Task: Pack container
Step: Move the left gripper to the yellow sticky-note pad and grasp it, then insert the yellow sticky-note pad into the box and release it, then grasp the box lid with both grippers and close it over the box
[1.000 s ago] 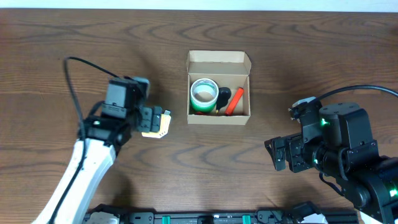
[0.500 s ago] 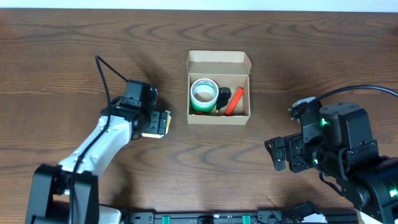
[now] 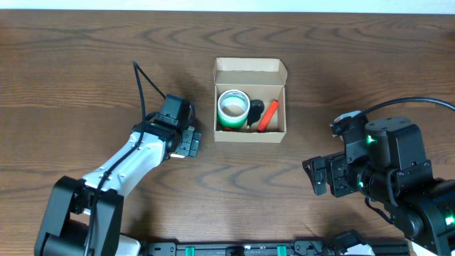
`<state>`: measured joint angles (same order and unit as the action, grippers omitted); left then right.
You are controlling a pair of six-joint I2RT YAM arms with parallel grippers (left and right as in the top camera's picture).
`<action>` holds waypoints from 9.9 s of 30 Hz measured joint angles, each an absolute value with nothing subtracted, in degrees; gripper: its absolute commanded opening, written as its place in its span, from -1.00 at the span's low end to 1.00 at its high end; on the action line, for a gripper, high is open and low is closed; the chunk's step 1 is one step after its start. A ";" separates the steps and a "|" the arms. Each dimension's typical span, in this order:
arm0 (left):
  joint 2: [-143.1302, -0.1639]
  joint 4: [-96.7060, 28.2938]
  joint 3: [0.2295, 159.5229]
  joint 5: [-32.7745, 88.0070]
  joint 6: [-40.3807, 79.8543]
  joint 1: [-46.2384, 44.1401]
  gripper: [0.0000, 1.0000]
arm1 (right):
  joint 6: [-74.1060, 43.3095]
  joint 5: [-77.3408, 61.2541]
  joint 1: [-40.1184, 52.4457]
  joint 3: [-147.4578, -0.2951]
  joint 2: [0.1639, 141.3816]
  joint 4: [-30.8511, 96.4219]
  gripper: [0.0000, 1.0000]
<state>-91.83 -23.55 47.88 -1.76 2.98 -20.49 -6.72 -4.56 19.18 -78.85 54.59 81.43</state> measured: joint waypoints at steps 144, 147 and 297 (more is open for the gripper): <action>-92.97 -40.80 87.29 -12.05 -4.73 -39.77 0.38 | -6.70 -4.56 19.18 -78.83 54.59 81.60 0.99; -92.55 -45.23 87.29 -8.38 -2.50 -35.83 0.09 | -6.70 -4.56 19.18 -78.83 54.59 81.60 0.99; -114.96 -40.16 101.41 47.46 -2.09 -8.73 -0.88 | -38.17 -65.10 1.19 -74.52 122.04 -16.58 -0.97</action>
